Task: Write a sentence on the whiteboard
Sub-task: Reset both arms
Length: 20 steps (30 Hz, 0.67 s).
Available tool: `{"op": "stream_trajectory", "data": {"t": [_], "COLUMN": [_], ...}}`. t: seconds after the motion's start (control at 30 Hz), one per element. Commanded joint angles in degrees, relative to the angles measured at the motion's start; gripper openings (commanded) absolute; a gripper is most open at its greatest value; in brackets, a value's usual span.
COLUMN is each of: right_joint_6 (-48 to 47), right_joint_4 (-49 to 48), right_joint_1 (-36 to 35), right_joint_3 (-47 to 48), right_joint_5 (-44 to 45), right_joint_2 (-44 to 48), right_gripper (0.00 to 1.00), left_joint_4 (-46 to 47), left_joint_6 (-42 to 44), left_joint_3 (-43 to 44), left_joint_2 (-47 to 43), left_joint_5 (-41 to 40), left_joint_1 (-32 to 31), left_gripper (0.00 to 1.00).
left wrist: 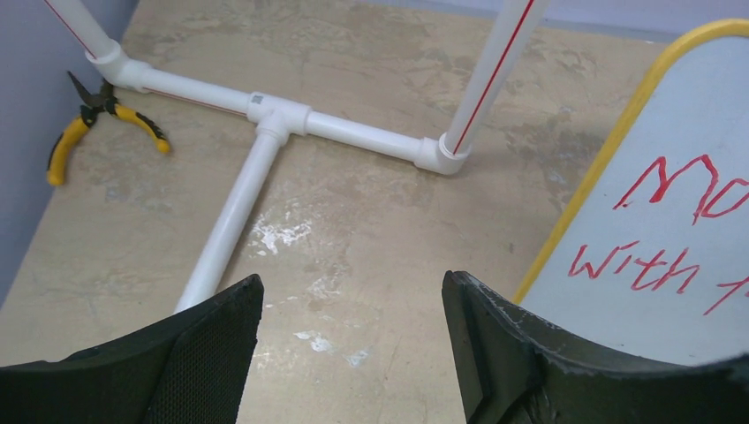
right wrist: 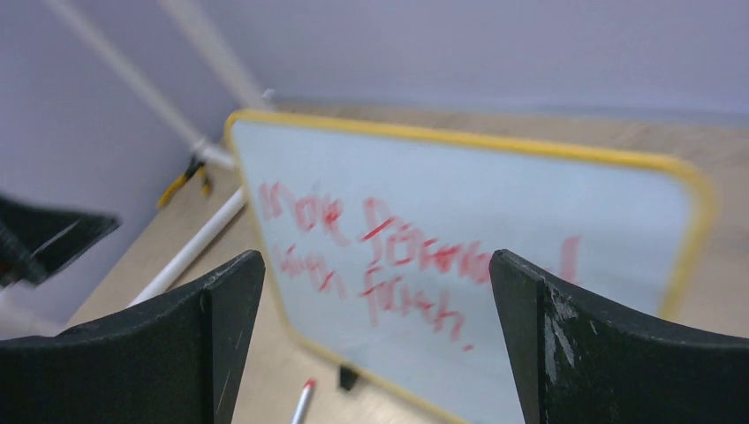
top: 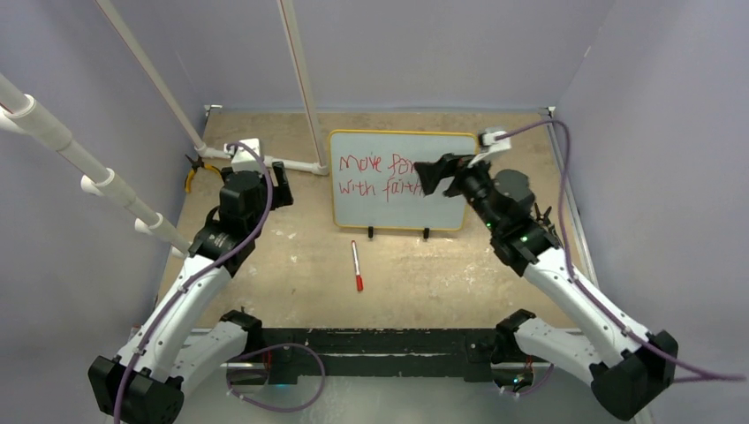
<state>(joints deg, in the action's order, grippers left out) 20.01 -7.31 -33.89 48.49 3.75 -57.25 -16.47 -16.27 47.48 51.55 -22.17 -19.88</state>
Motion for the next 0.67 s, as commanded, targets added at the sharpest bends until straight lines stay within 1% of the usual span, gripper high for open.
{"op": "stream_trajectory", "data": {"t": [0.0, 0.1, 0.17, 0.37, 0.47, 0.63], "right_joint_6": [-5.8, -6.3, -7.0, -9.0, -9.3, -9.9], "right_joint_4": [-3.8, -6.7, -8.9, -13.0, -13.9, -14.5], "right_joint_1": [8.7, 13.7, 15.3, 15.8, 15.8, 15.8], "right_joint_3": [-2.5, -6.1, -8.6, -14.1, -15.0, -15.0], "right_joint_5": [2.6, 3.4, 5.3, 9.8, 9.9, 9.3], "right_joint_2": [6.1, 9.9, 13.0, 18.7, 19.8, 20.1], "right_gripper": [0.99, 0.99, 0.98, 0.99, 0.99, 0.99], "left_joint_4": [2.2, 3.4, 3.9, 4.9, 5.5, 5.4], "left_joint_6": [2.5, 3.0, 3.1, 3.8, 4.0, 3.6], "left_joint_3": [0.7, -0.2, -0.6, -1.7, -2.3, -2.2], "left_joint_2": [-3.2, -5.3, -6.7, -8.7, -9.4, -9.0], "left_joint_5": [-2.6, -2.3, -2.6, -3.3, -3.1, -3.7], "left_joint_1": [0.5, 0.5, 0.5, 0.5, 0.5, 0.5], "left_gripper": [0.73, 0.73, 0.73, 0.74, 0.74, 0.78]}}
